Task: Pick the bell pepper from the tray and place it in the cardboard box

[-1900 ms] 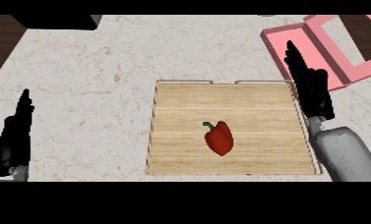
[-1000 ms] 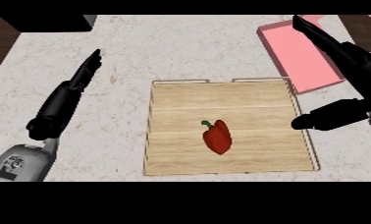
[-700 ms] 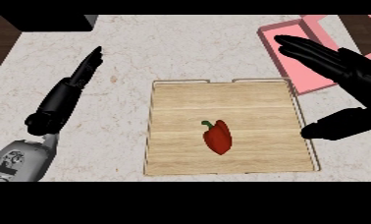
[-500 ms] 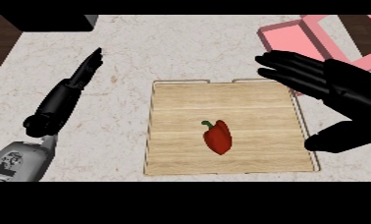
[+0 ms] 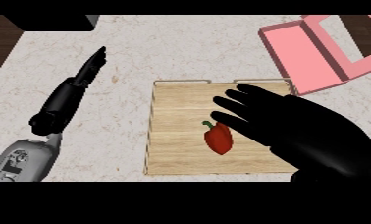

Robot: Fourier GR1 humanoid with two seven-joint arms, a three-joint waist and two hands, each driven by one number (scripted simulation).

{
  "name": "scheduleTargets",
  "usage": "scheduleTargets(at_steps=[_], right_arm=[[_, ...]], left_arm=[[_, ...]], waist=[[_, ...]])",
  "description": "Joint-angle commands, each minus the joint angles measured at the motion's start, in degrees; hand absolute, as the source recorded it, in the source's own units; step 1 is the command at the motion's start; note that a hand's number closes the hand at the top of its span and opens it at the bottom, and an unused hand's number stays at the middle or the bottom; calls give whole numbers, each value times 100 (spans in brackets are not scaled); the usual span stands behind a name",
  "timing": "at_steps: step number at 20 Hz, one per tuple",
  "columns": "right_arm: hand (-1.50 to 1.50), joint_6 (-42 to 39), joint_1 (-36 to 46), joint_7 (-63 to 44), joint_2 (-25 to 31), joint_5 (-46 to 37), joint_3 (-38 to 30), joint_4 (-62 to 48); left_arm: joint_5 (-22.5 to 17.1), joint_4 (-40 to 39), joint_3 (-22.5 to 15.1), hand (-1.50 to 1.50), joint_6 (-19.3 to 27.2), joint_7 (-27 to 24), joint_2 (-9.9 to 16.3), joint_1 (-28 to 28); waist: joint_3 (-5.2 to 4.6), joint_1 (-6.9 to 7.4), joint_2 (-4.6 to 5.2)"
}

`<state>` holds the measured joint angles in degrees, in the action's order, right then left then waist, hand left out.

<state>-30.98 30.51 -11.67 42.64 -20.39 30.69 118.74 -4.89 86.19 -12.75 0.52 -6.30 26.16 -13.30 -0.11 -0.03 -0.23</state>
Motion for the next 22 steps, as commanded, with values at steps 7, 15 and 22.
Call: scheduleTargets(at_steps=[7,15,22], right_arm=[[-150,-929,-368,-1742,-1181,-766,730,441],[-150,-1052,-424,-1578,-1763,-1732,870,-18],[-150,-1153,-464,-1373,-2370,-2432,874,-283]], left_arm=[[154,357,273,0,-269,182,-120,107],[541,-560,444,0,-362,-128,-525,-292],[653,68,566,0,-531,365,-682,-157]], waist=[[9,17,12],[10,-14,28],[10,10,24]])
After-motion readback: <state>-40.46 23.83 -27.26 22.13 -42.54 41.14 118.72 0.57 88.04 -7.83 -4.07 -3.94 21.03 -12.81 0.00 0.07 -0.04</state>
